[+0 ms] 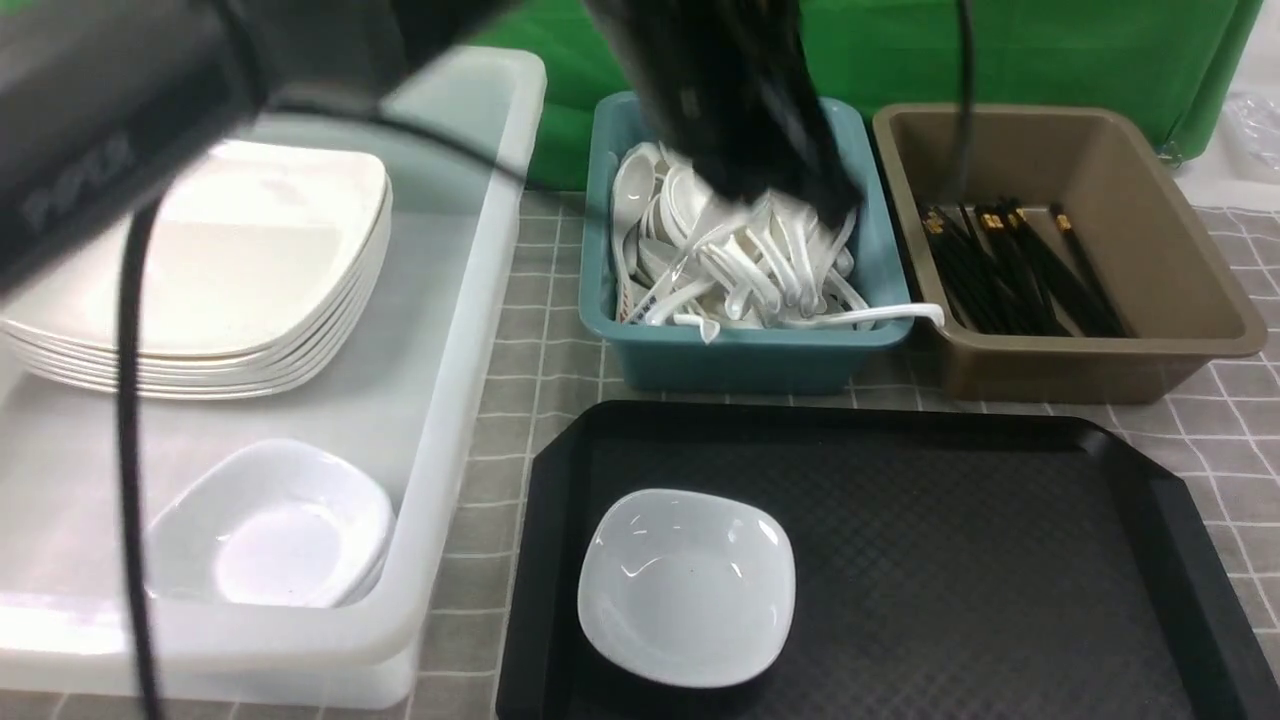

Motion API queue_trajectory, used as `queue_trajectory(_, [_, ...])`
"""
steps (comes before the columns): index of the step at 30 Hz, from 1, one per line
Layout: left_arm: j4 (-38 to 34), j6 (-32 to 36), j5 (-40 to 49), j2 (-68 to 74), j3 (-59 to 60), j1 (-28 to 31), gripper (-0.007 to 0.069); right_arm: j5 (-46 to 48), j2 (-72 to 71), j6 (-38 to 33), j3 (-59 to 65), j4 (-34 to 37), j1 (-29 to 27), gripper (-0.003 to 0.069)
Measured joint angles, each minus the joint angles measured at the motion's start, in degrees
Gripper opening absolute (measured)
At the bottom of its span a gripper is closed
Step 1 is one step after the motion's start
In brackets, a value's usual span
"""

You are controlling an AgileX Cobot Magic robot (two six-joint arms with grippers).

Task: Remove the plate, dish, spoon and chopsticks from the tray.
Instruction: Use the left arm to grab a small plate from the dinner plate

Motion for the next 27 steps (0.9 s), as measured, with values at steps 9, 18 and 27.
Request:
queue_trajectory(9, [-4.08,12.98,-2.42,-2.82,26.90,-9.36,0.0114,0.00,0.00,-0.91,0.00,0.00,0.00,0.0072])
queue_trajectory(18, [-2.70,13.12,-23.56,-1.86,39.50,-9.30,0.0503,0.00,0.00,-0.95,0.00,0.05,0.00,0.0083])
queue_trajectory(27, [2.62,9.79,-31.94,2.87,40.87,-9.30,0.0482,0.00,0.00,-0.95,0.00,0.85,0.00,0.0090])
